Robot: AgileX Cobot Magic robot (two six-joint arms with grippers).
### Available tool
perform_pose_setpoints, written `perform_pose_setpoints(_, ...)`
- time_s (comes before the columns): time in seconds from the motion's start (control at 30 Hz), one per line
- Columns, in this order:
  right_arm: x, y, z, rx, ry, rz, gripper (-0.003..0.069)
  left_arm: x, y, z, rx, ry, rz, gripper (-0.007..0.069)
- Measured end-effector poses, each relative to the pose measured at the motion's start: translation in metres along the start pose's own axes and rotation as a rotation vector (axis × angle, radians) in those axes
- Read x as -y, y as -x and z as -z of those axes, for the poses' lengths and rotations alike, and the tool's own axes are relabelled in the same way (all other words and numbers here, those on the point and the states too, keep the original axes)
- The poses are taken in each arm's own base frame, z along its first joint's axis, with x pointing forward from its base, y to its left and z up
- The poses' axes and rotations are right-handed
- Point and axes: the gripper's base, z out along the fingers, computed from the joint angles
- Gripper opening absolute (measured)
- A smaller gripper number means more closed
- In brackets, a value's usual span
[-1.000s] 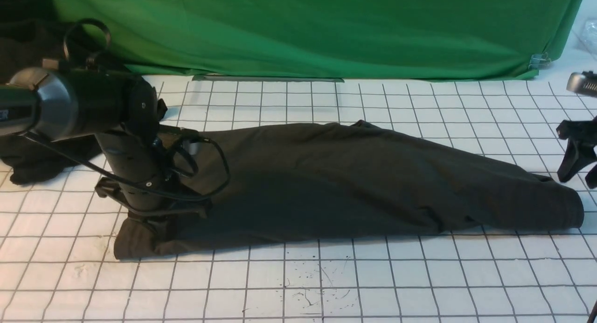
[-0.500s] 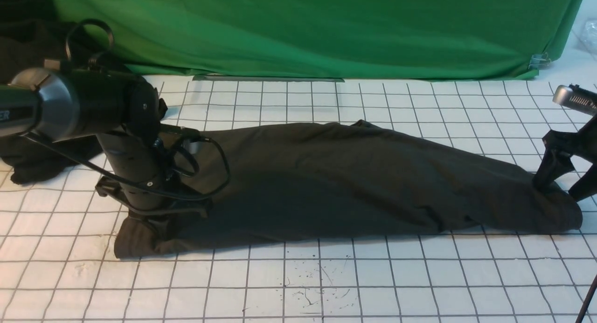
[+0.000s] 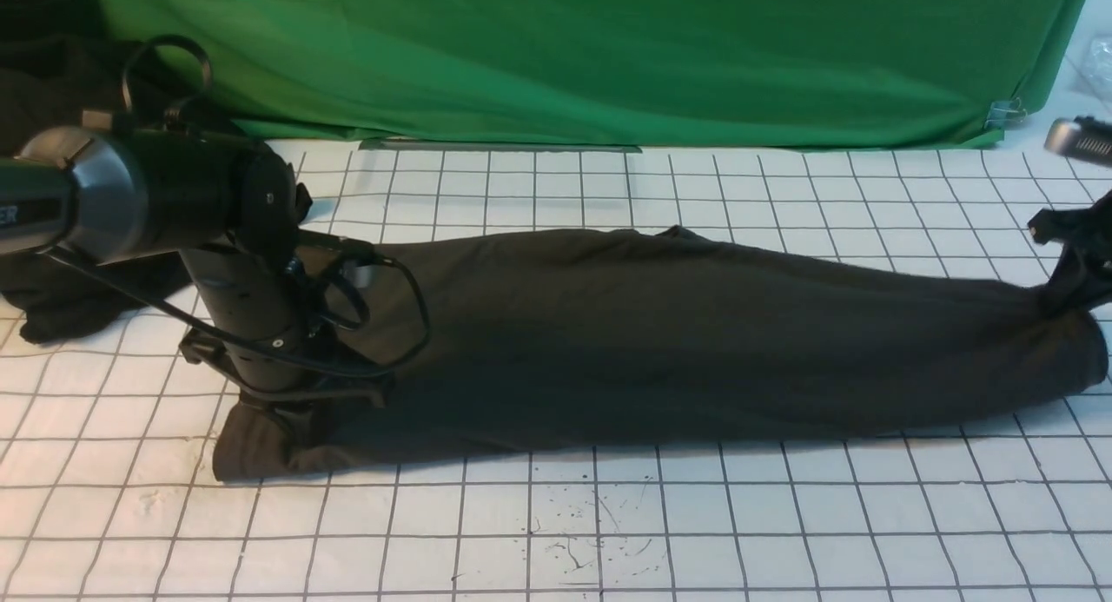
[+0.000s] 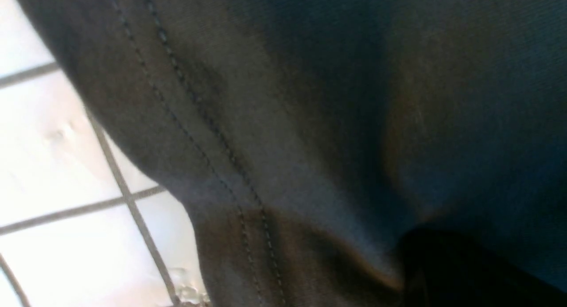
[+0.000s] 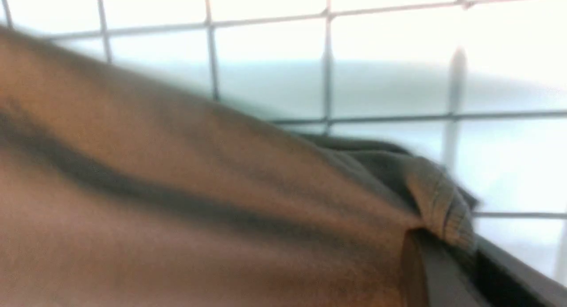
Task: Fold a long-sleeved shirt over a white checkered tablecloth.
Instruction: 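Pull the folded dark garment lengthwise by its ends to straighten it flat on the table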
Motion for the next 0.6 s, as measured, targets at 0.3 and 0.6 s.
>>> perform_pose_setpoints(0.3,0.001,0.003,0.002,0.019,-0.044,0.016,0.0164,0.0,0.0,0.0,0.003,-0.001,-0.018,-0.0003)
perform_pose_setpoints(0.6,0.007,0.004,0.015,0.002,-0.208,-0.083,0.0643,-0.002,0.003,0.023,0.108,0.01,-0.004,-0.0003)
